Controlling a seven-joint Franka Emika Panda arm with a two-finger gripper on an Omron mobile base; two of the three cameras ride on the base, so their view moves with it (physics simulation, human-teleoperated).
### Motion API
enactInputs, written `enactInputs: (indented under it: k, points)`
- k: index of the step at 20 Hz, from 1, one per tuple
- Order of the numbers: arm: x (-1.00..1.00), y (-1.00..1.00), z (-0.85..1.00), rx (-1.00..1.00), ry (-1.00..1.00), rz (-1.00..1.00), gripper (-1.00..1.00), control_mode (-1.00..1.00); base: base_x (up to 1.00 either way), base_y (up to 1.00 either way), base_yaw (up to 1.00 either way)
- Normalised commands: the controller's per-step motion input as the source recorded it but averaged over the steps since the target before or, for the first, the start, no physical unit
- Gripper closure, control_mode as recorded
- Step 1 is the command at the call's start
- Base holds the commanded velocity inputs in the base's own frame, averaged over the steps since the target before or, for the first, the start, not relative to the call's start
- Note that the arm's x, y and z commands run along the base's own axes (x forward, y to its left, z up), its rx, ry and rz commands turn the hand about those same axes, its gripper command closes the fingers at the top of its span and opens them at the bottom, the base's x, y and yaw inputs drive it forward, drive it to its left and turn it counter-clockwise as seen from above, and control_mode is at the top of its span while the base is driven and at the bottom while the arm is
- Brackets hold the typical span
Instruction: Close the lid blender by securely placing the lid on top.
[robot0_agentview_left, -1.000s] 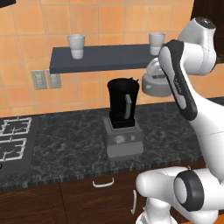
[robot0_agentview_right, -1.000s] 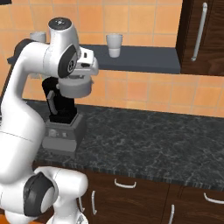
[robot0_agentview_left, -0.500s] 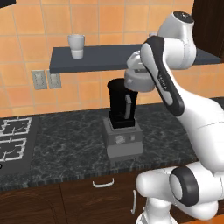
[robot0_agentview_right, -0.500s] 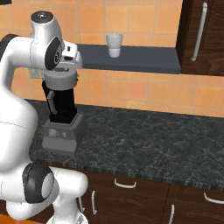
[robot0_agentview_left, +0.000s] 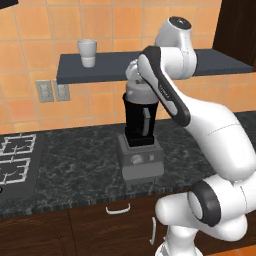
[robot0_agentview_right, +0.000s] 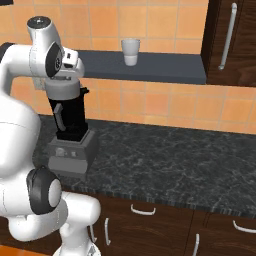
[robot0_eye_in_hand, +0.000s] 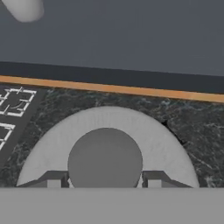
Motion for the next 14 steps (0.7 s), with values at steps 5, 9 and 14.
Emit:
enactInputs:
  k: [5,9,14]
  points:
    - [0.36,0.16,0.15,0.0,0.0,-0.01,1.0,-1.0,0.0,0.0,0.0]
    - [0.24,0.0,0.19,0.0,0.0,-0.02,1.0,-1.0,0.0,0.0,0.0]
    - [0.03,0.0,0.22,0.0,-0.13,-0.01,1.0,-1.0,0.0,0.0,0.0]
